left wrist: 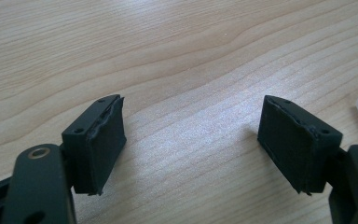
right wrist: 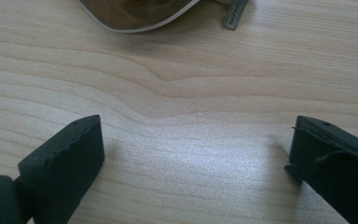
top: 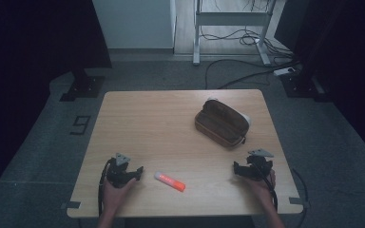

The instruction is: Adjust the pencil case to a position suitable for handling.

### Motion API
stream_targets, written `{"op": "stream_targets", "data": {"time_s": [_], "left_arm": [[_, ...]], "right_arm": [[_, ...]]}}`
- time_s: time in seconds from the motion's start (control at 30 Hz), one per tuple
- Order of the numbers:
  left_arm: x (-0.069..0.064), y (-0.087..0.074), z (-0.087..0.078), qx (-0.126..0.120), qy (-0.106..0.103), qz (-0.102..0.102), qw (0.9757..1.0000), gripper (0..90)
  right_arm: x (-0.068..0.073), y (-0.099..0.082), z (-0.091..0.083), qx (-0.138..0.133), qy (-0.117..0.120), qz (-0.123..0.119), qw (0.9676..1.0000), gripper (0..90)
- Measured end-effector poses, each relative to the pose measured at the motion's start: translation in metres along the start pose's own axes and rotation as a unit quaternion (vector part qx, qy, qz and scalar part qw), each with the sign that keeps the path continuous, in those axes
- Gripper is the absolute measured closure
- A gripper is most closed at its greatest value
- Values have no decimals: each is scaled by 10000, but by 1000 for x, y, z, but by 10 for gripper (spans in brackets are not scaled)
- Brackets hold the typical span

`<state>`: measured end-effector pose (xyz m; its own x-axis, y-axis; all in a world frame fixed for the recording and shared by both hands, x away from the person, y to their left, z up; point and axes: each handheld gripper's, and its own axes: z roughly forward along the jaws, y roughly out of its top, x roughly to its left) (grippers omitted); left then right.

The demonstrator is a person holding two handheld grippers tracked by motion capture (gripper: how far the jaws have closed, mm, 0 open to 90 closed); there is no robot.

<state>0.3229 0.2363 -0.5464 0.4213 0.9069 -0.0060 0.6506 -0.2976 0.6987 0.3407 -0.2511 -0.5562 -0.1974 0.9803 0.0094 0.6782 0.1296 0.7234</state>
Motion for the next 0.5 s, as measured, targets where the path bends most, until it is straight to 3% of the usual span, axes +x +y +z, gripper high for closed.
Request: {"op": "stream_targets", "data": {"time_s": [0.2, 0.5], "left_arm": [[0, 0, 0, 3, -5, 3, 10000, 224], [0, 0, 0, 4, -5, 3, 10000, 224]], "right_arm": [[4, -3, -4, -70, 15, -27, 10000, 86], [3, -4, -5, -65, 87, -68, 9999, 81]]}}
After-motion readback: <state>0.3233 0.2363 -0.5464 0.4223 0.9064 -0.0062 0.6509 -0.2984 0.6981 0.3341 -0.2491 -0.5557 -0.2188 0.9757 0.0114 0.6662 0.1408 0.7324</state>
